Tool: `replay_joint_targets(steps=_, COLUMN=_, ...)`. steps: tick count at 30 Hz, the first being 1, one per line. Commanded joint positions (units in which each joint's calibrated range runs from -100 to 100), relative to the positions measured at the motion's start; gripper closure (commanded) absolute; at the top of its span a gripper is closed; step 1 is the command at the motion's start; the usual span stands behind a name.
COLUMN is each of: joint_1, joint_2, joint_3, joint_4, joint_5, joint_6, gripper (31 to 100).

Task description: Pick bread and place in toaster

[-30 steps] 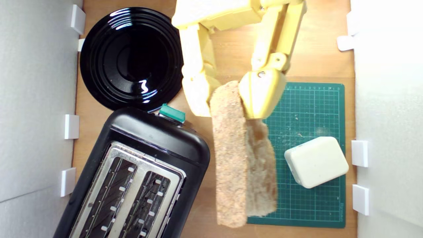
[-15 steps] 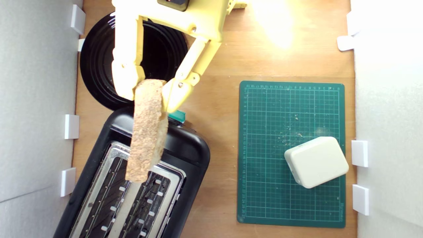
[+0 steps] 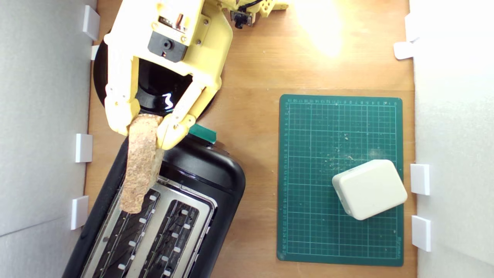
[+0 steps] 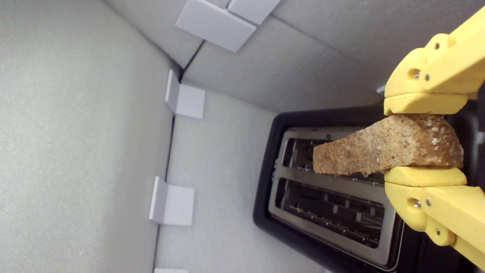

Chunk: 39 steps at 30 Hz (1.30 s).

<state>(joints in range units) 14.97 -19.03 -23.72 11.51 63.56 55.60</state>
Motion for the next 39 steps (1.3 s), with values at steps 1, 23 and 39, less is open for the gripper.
replay_joint_targets(steps=1, joint_1=0.3, joint_2=1.0, joint_3=-3.4, joint_4=-0.3, joint_5=-0.2, joint_6=-0.5, gripper=76.7)
replay_joint_targets(steps=23, joint_1=0.4, joint_2=5.4, joint_3=-4.1, joint_4=0.5, joint_5=-9.7, joint_6=-2.7, gripper=76.7)
replay_joint_targets(steps=39, joint_1=2.0, joint_2=10.2, joint_3=-4.1, joint_4=0.6, joint_5=-12.8, joint_6=-2.7, gripper=76.7)
